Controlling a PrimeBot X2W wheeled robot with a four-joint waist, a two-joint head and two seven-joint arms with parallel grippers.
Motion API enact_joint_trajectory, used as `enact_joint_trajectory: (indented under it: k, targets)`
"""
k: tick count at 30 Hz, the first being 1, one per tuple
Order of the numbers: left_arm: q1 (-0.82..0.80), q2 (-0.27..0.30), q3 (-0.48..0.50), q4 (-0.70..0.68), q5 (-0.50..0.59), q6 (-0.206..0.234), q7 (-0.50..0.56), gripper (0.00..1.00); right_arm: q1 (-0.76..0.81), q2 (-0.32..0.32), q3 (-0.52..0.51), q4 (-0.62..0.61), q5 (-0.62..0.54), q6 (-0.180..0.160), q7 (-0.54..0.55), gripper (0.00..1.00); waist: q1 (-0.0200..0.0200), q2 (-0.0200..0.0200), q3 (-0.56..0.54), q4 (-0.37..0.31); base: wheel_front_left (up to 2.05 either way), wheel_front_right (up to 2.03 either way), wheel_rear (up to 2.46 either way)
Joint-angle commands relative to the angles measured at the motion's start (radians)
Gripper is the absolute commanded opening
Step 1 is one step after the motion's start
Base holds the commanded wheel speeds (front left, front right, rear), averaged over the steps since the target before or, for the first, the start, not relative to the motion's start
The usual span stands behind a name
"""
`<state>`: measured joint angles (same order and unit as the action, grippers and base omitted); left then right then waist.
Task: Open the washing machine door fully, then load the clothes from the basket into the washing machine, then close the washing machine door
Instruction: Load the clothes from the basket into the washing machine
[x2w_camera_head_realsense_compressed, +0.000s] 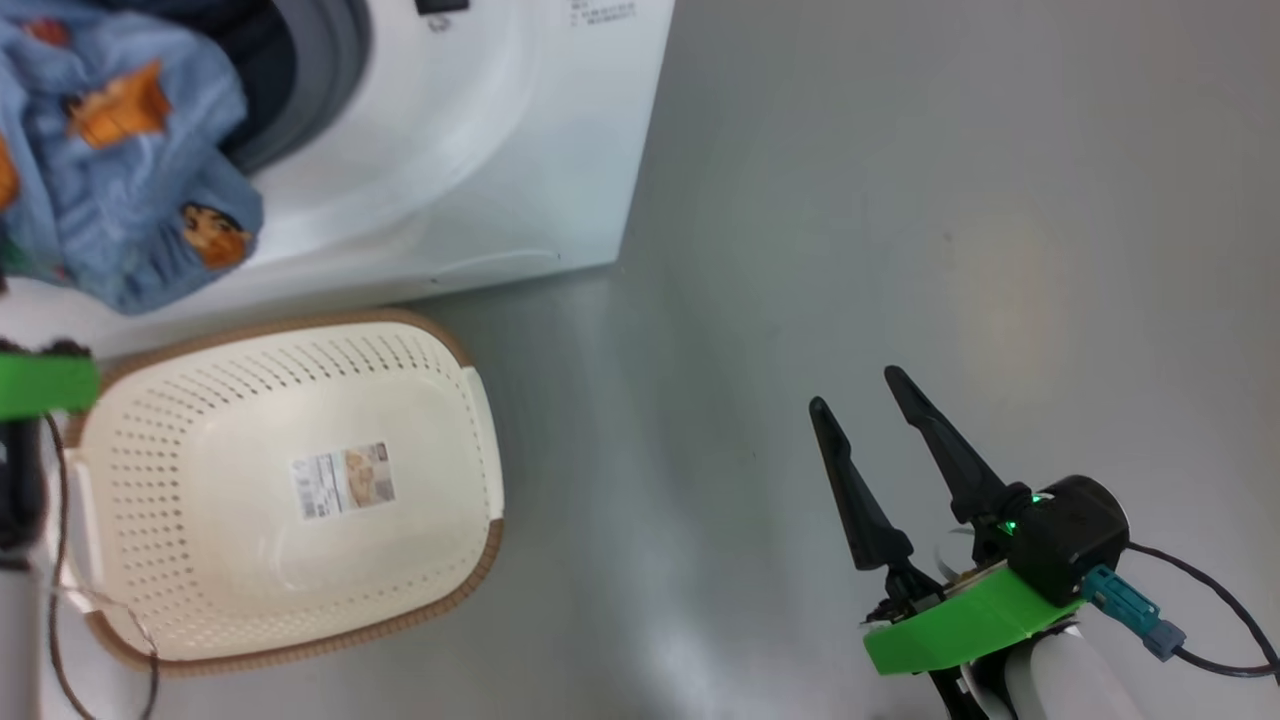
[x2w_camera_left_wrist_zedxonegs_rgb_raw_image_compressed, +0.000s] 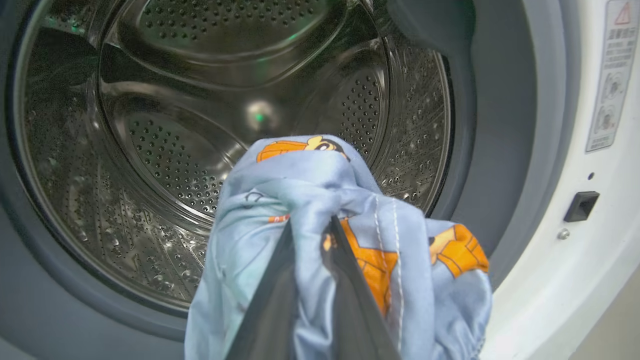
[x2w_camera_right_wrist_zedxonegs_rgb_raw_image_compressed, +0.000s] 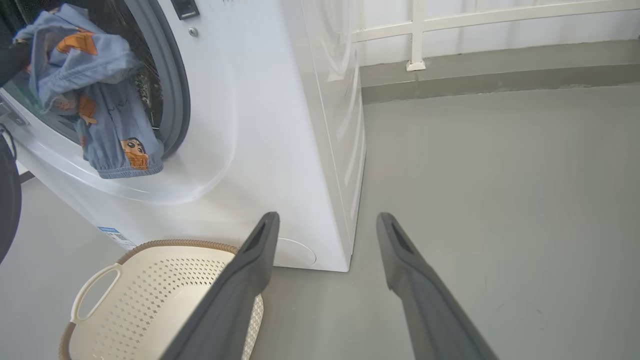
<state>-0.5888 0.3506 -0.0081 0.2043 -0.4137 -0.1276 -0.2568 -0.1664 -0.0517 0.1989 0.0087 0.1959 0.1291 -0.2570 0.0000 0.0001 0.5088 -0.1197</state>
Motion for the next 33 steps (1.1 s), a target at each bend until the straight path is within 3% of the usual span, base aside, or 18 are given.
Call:
enact_joint_trajectory:
  k: [1,22,33]
  targets:
    - [-0.03,0.054,0.027,-0.013,-0.006,-0.003,-0.005,0.0,-0.003,0.001,0.029,-0.027,0.009,0.002,-0.005,1.0,0.0,-0.0001,0.038,-0.02,0.0,0.0,0.0]
    - [-0.427,0.185,-0.079,0.219,-0.05,-0.003,-0.005,0.0,-0.021,0.001,0.075,-0.037,0.039,0.002,-0.005,1.0,0.0,-0.0001,0.127,-0.078,0.0,0.0,0.0]
    - [-0.526,0.239,-0.172,0.379,-0.1,-0.003,-0.002,0.0,-0.015,0.001,0.102,-0.048,0.059,0.002,-0.005,1.0,0.0,-0.0001,0.181,-0.117,0.0,0.0,0.0]
